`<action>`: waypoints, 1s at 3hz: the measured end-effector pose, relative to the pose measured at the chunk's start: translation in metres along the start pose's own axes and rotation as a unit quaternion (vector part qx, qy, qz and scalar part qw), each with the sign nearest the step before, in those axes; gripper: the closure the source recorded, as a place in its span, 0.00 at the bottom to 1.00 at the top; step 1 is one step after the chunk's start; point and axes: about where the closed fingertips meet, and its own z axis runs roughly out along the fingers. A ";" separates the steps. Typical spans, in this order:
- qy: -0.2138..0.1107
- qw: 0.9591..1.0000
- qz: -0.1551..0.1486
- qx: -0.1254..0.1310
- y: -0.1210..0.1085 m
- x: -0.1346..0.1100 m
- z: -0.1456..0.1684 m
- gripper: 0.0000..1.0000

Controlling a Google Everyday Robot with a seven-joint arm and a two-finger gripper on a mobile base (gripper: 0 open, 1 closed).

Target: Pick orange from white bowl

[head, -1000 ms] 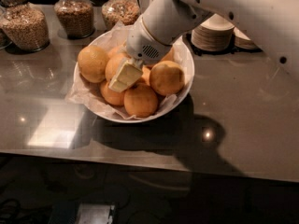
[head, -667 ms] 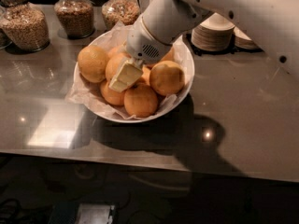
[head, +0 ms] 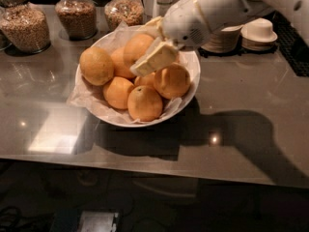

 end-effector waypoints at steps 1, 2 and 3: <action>-0.113 0.992 -0.053 0.007 0.022 -0.028 -0.061 1.00; -0.170 0.979 -0.103 0.048 0.060 -0.056 -0.114 1.00; -0.188 0.971 -0.133 0.069 0.096 -0.068 -0.142 1.00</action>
Offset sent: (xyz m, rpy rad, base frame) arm -0.1249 -0.1275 0.1552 0.4949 -0.3326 0.0383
